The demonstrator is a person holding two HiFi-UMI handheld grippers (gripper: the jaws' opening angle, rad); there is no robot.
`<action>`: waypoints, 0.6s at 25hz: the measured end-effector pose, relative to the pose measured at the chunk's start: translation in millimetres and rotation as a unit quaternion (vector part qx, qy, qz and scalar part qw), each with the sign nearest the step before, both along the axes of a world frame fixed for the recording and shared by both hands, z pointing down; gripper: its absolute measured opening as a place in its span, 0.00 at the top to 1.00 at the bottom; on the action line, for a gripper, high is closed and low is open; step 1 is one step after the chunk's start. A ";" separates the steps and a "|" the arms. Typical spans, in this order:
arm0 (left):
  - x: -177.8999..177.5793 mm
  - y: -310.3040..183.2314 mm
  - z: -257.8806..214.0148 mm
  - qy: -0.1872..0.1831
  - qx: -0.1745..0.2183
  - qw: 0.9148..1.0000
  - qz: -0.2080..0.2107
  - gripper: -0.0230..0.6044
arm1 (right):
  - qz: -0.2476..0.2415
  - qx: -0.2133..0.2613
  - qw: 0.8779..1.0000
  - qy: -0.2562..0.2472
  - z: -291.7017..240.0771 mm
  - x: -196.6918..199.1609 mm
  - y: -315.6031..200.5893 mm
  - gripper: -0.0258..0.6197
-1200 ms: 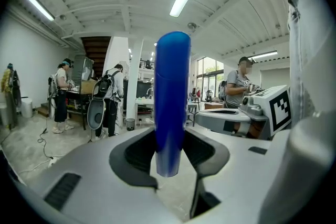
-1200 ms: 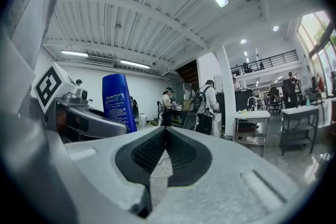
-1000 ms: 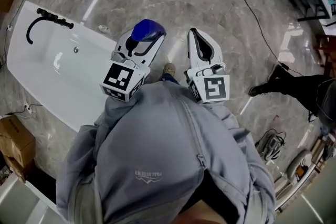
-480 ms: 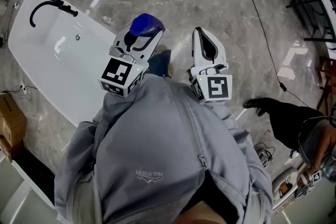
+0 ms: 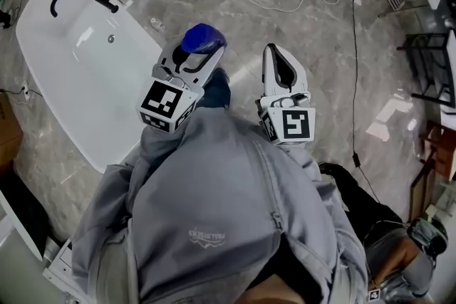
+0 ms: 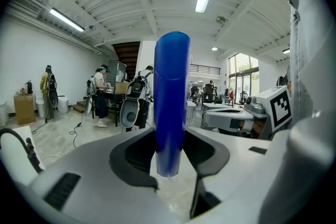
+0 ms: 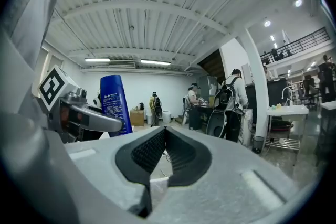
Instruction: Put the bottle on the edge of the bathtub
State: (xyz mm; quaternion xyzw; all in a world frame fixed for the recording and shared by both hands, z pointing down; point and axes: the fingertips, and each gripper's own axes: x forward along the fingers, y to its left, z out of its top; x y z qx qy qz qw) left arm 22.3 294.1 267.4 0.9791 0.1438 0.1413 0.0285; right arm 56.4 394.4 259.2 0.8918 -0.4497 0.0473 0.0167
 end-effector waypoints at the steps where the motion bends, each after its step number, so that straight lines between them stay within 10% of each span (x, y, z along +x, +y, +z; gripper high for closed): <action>1: 8.3 -5.9 1.4 -0.003 -0.001 1.000 -0.006 0.71 | -0.009 -0.003 1.000 -0.001 -1.1 8.9 -6.7 0.96; 15: 89.1 -109.3 3.5 0.013 0.005 0.993 -0.121 0.71 | -0.147 -0.010 0.989 0.007 -6.3 113.3 -136.3 0.96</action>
